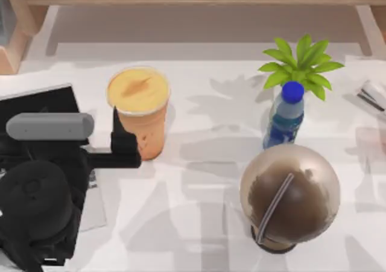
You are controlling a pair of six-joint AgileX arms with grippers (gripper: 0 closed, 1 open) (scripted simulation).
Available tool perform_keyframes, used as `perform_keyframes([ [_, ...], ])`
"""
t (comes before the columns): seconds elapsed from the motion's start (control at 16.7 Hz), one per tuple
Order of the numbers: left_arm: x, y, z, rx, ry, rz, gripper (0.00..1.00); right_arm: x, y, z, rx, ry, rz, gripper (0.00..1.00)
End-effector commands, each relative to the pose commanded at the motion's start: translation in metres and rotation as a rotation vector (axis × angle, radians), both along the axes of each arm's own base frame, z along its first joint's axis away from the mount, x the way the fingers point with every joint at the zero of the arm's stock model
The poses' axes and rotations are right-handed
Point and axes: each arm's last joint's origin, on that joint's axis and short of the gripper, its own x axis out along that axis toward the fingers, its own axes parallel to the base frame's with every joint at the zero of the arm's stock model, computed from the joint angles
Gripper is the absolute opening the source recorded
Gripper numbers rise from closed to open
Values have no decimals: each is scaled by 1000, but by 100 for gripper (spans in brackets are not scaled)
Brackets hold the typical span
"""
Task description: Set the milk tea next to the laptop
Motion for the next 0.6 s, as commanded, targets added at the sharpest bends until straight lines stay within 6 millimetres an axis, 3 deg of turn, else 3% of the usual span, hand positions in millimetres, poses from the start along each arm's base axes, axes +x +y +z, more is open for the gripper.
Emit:
perform_keyframes([
  [0.3, -6, -47, -40, 13, 5, 1, 100, 0, 0, 0, 0, 0, 0, 100],
  [0.6, -15, -67, -60, 1, -7, -2, 100, 0, 0, 0, 0, 0, 0, 100],
])
